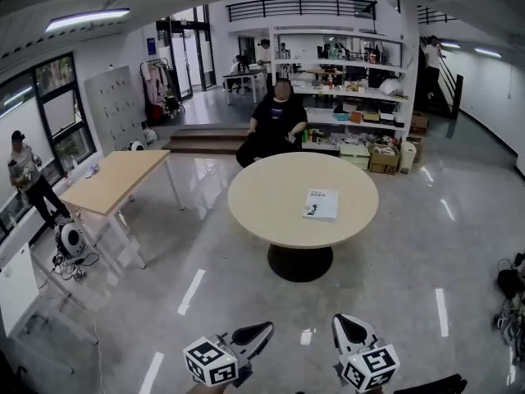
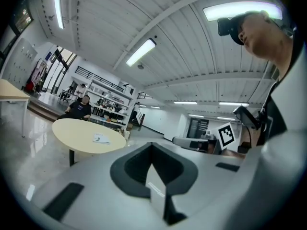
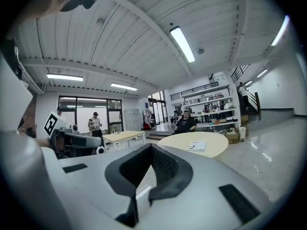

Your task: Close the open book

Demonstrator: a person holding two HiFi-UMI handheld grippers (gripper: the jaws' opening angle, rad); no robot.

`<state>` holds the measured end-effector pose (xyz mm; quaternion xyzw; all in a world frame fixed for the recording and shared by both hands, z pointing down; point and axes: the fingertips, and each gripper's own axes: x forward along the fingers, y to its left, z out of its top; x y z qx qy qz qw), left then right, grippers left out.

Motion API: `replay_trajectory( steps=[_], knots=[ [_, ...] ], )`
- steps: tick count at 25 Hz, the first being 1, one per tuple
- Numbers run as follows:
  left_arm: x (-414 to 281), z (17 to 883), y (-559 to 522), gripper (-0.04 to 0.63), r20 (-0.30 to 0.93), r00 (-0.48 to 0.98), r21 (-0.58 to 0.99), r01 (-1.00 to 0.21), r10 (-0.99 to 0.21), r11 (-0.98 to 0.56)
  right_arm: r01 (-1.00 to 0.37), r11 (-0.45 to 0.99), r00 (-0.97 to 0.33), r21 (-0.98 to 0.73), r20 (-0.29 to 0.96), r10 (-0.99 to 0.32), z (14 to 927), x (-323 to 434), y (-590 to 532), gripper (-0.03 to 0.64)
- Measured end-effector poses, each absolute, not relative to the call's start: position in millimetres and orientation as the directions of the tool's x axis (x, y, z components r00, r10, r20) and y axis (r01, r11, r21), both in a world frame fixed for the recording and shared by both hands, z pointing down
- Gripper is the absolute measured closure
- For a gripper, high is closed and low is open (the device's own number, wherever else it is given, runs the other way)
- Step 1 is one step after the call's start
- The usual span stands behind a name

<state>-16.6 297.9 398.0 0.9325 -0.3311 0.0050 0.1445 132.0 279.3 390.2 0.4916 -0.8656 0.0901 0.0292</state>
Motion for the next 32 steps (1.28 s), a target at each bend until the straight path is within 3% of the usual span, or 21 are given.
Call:
replay_trajectory(
  steps=[14, 32],
  knots=[
    [-100.9, 414.8, 472.8, 0.606, 0.097, 0.824, 0.296, -0.56, -0.558, -0.774, -0.898, 0.414, -0.433, -0.147, 0.144, -0.89, 397.0, 55.7, 478.9, 0.618],
    [-64.1, 383.6, 523.9, 0.606, 0.052, 0.83, 0.24, -0.551, -0.556, -0.799, -0.911, 0.389, -0.403, -0.138, 0.094, -0.91, 367.6, 98.2, 535.2, 0.618]
  ],
)
